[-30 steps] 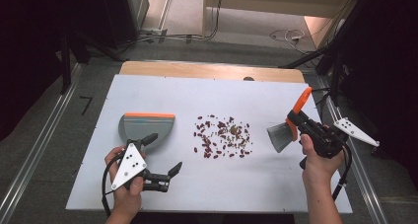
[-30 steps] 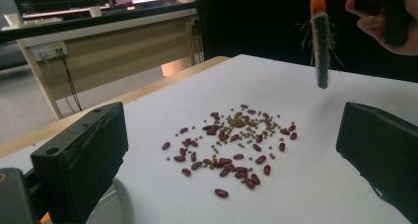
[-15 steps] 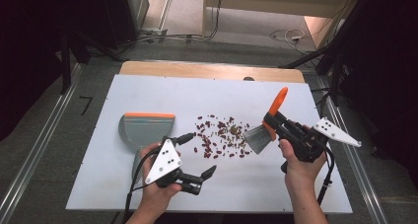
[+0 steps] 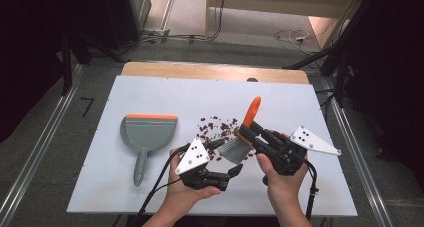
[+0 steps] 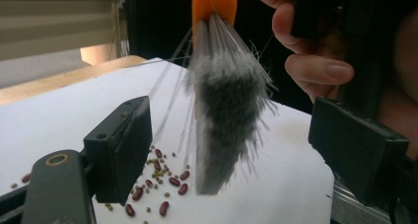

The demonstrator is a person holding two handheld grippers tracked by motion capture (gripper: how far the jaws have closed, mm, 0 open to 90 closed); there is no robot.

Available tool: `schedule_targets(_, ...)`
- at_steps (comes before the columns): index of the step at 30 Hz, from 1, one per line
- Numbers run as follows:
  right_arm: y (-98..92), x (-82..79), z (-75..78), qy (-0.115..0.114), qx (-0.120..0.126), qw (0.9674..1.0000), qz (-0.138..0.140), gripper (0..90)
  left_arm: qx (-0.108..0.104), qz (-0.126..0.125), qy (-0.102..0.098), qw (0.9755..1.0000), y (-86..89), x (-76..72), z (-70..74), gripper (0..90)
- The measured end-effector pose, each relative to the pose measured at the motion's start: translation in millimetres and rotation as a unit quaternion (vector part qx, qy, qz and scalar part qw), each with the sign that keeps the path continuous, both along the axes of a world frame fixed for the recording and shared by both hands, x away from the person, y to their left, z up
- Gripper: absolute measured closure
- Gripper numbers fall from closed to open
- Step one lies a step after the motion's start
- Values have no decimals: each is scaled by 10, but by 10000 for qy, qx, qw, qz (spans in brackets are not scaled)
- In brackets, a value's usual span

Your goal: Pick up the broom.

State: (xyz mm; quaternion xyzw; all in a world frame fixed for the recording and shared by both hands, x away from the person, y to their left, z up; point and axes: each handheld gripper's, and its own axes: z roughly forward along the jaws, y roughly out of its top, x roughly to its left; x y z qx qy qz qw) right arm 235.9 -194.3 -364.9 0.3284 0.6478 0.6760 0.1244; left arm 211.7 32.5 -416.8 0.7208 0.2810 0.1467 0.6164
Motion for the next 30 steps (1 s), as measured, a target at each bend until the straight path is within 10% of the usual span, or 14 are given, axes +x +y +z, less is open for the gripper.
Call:
schedule_targets(11, 221, -146, -29, -60, 41, 9999, 119, 681, -38, 243, 111, 9996, -6, -24, -29, 431)
schedule_targets(17, 217, -160, -44, -8, 95, 9999, 80, 680, -160, 238, 144, 9995, 82, -28, -16, 758)
schedule_targets(25, 238, -144, -39, -143, 22, 9996, 222, 674, 7, 86, 49, 10000, 152, -7, 20, 829)
schedule_targets(30, 224, -84, 11, -109, 66, 9963, 848, 580, -16, -160, 59, 9999, 269, 27, 72, 853)
